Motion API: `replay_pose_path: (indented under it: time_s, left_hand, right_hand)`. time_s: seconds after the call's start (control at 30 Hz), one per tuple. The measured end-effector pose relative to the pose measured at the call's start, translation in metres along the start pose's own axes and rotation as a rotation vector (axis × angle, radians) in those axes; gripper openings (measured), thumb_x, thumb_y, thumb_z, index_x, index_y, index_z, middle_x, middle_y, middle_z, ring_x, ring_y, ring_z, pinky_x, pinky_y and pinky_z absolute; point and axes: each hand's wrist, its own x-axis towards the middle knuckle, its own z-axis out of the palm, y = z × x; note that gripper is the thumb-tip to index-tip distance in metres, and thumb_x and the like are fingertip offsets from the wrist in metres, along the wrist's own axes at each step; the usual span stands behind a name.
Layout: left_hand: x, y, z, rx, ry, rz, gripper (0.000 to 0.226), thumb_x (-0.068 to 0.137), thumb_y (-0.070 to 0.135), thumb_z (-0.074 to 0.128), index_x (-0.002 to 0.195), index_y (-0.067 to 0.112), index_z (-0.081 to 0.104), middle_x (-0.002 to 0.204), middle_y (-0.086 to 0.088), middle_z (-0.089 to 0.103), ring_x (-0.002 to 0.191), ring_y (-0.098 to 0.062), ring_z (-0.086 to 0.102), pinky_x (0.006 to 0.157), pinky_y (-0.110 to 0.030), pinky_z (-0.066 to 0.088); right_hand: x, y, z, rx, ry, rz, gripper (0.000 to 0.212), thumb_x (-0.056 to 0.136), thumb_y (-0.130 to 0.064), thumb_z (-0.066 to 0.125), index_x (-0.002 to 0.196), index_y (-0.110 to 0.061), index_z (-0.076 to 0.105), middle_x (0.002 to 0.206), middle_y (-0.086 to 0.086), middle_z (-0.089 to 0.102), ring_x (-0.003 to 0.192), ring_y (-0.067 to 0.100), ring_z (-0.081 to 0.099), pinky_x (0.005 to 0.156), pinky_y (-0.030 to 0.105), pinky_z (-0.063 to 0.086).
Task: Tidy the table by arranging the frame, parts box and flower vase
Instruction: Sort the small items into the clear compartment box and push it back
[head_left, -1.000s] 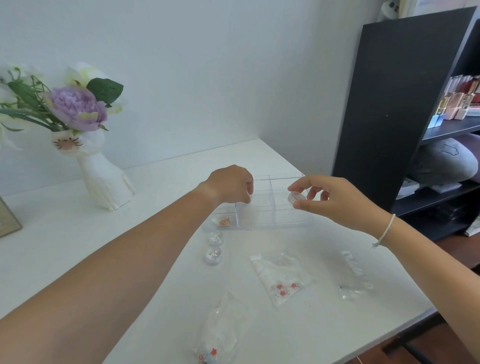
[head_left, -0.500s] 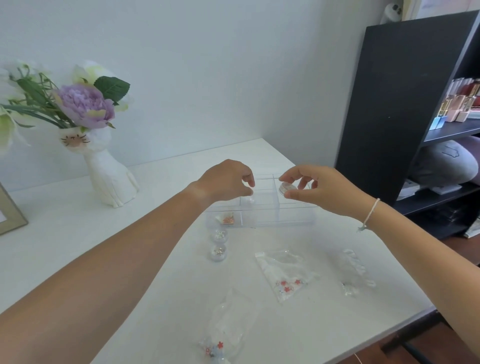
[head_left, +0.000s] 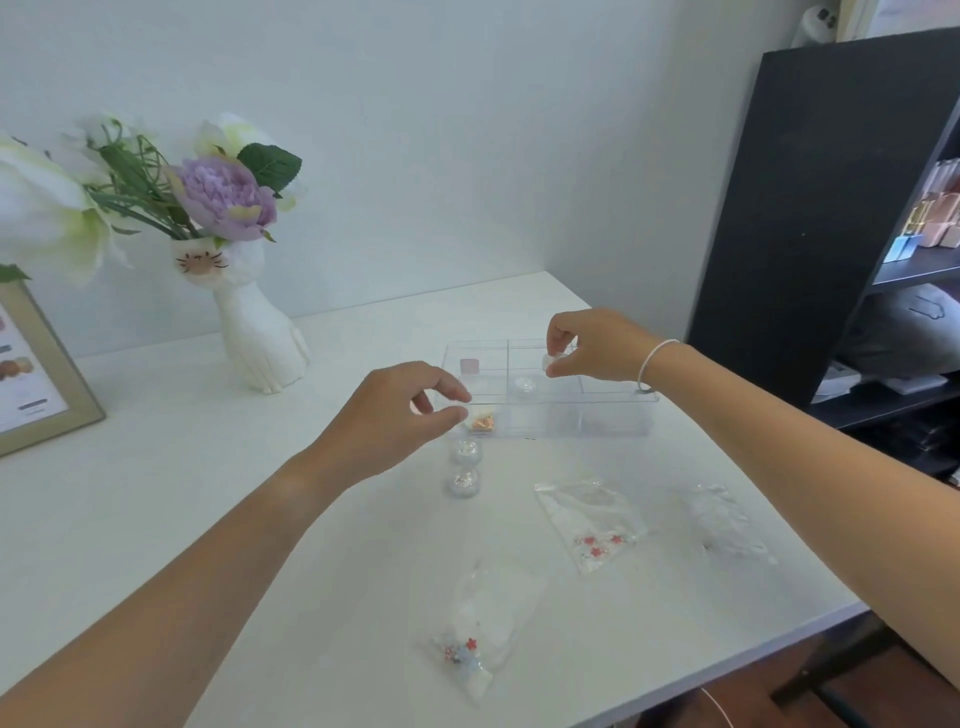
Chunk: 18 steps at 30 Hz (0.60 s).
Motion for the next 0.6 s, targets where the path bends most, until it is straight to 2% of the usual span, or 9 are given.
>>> replay_pose_path:
  time_s: [0.07,0.17,0.37,0.6]
  left_hand:
    - [-0.013,-0.005,0.005,-0.014,-0.031,-0.004,0.007,0.078,0.027,0.068,0.080,0.034,0.066,0.091,0.019,0.066,0.072,-0.001,0.054,0.058,-0.008,0.038]
    - [-0.026,-0.012,0.011,-0.058,-0.084,-0.002,0.007,0.078,0.030,0.069,0.082,0.034,0.067,0.092,0.024,0.065,0.077,-0.002,0.053,0.061,-0.008,0.037]
    - [-0.039,-0.023,0.020,-0.086,-0.133,0.003,0.013,0.077,0.032,0.072,0.087,0.037,0.067,0.098,0.022,0.063,0.084,-0.002,0.052,0.063,-0.007,0.037]
    - [-0.040,-0.021,0.025,-0.010,-0.107,0.026,0.013,0.079,0.027,0.069,0.087,0.037,0.066,0.098,0.018,0.060,0.084,-0.005,0.053,0.062,-0.007,0.036]
  right_hand:
    - [0.001,-0.004,0.002,-0.062,-0.029,0.007,0.014,0.076,-0.025,0.066,0.083,-0.018,0.055,0.104,0.001,0.065,0.094,0.020,0.055,0.081,0.031,0.036]
    - [0.002,-0.006,0.004,-0.112,-0.067,0.030,0.019,0.076,-0.025,0.066,0.089,-0.013,0.060,0.104,0.001,0.064,0.099,0.022,0.056,0.081,0.030,0.035]
    - [0.006,-0.011,0.006,-0.200,-0.114,0.077,0.013,0.074,-0.027,0.065,0.081,-0.019,0.057,0.087,-0.007,0.055,0.087,0.018,0.053,0.073,0.029,0.036]
    - [0.013,-0.015,0.006,-0.293,-0.166,0.105,0.012,0.075,-0.027,0.066,0.078,-0.022,0.056,0.101,-0.001,0.064,0.094,0.022,0.060,0.071,0.028,0.041]
